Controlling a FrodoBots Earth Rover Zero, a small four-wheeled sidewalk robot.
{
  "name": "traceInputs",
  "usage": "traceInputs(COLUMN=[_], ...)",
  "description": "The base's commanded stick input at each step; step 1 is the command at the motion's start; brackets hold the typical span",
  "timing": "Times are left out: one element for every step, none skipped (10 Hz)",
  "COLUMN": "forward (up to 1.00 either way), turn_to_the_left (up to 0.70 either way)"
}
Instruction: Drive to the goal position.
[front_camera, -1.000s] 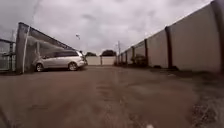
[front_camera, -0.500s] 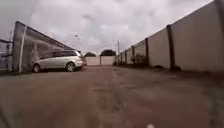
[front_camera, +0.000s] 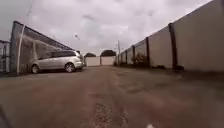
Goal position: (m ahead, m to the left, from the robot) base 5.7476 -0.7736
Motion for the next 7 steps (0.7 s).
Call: traceInputs(forward=[0.60, 0.60, 0.60, 0.60, 0.60, 0.60, 0.60], turn_to_the_left=[-0.05, 0.00, 0.00, 0.00, 0.00, 0.00, 0.00])
